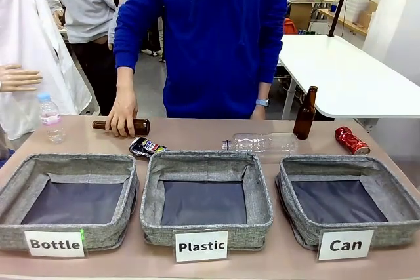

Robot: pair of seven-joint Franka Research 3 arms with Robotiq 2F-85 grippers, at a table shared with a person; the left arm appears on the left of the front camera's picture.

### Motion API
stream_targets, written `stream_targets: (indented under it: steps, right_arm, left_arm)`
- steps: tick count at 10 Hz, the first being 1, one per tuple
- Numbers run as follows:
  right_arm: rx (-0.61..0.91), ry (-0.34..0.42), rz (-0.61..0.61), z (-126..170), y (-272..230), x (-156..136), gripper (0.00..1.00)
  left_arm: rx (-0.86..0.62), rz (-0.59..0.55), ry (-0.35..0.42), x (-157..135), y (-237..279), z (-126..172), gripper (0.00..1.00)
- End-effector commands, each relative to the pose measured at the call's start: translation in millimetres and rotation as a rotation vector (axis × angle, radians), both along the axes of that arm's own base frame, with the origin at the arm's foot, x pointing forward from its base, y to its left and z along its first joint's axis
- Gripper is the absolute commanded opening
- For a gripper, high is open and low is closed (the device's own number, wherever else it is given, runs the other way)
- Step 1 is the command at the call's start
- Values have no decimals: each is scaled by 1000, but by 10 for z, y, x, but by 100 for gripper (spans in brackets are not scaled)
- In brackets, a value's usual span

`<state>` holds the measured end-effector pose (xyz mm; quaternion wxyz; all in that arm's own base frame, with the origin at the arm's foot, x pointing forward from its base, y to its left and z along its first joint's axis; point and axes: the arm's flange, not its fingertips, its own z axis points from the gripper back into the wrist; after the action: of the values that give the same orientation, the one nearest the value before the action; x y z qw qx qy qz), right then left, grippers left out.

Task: Sort the can waste into the basket.
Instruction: Pick up the can waste from the table and place it in the right Fabric basket.

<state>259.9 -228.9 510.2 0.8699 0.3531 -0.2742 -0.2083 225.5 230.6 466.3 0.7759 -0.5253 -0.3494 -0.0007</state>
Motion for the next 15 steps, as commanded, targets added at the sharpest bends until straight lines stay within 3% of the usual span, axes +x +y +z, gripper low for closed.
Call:
stream_targets:
  steps: [1, 5, 6, 8, 9, 10, 12, 14, 15]
  right_arm:
    - [-315, 128, -93, 207, 647, 408, 100]
    - [-768, 200, -28, 506, 1429, 1462, 100]
    - [-793, 211, 17, 498, 1572, 1633, 100]
    - [-795, 230, -16, 404, 1636, 1842, 100]
    - [-720, 214, -94, 511, 1535, 1710, 100]
    - [-829, 217, 16, 318, 1669, 1776, 100]
    - [-793, 220, -14, 361, 1562, 1802, 100]
    - [-857, 246, 74, 182, 1573, 2153, 100]
    - [-860, 280, 123, 56, 1575, 2389, 100]
  left_arm:
    - [-4, -6, -31, 9, 19, 15, 100]
    - [-4, -6, -31, 9, 19, 15, 100]
    - [-4, -6, -31, 9, 19, 15, 100]
    - [-4, -6, -31, 9, 19, 15, 100]
    - [-4, -6, -31, 9, 19, 15, 100]
    - [-4, -6, -31, 9, 19, 15, 100]
    - [-4, -6, -31, 9, 19, 15, 100]
    - [-3, -2, -2, 5, 4, -10, 100]
    - [-3, -25, -16, -198, 169, 229, 100]
